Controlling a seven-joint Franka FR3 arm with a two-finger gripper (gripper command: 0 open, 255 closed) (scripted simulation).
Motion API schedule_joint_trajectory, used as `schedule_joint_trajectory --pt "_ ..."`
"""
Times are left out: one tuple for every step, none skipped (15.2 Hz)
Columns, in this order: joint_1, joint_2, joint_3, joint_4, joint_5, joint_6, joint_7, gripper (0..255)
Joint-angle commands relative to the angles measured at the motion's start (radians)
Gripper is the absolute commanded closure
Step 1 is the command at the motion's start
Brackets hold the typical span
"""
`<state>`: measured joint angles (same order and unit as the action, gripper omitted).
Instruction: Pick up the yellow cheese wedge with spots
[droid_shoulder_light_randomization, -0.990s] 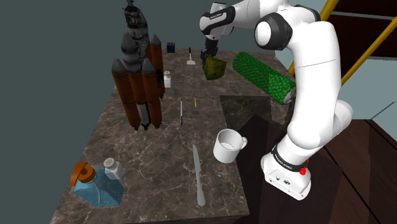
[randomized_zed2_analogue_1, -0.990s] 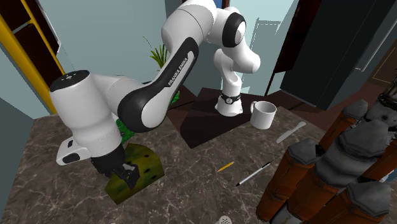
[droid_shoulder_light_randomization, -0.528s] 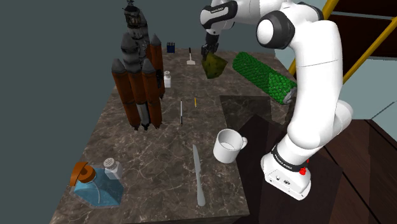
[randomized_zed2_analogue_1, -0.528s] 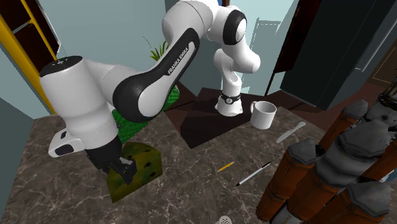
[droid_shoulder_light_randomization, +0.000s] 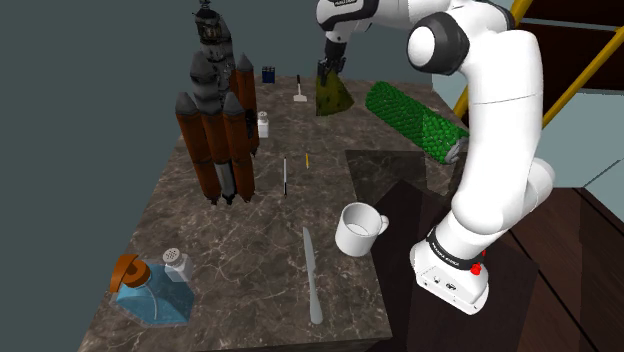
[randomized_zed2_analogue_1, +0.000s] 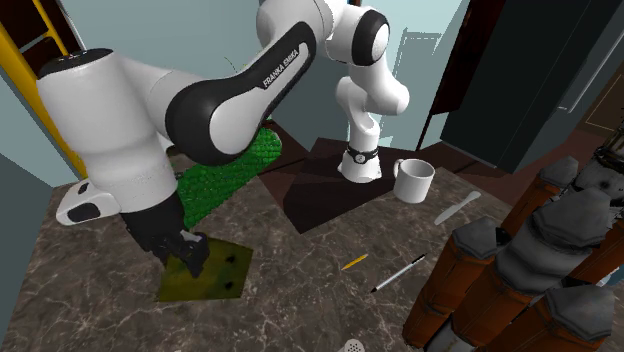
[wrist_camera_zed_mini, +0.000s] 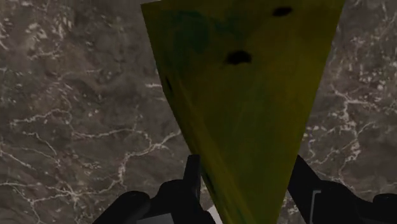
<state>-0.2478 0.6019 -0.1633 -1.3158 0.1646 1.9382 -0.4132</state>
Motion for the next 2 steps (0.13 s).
schedule_joint_trajectory --pt "-0.002 0.001 0.0 0.019 0.0 -0.017 0.0 255" --pt "-0.003 0.001 0.0 0.02 0.0 -0.017 0.0 255"
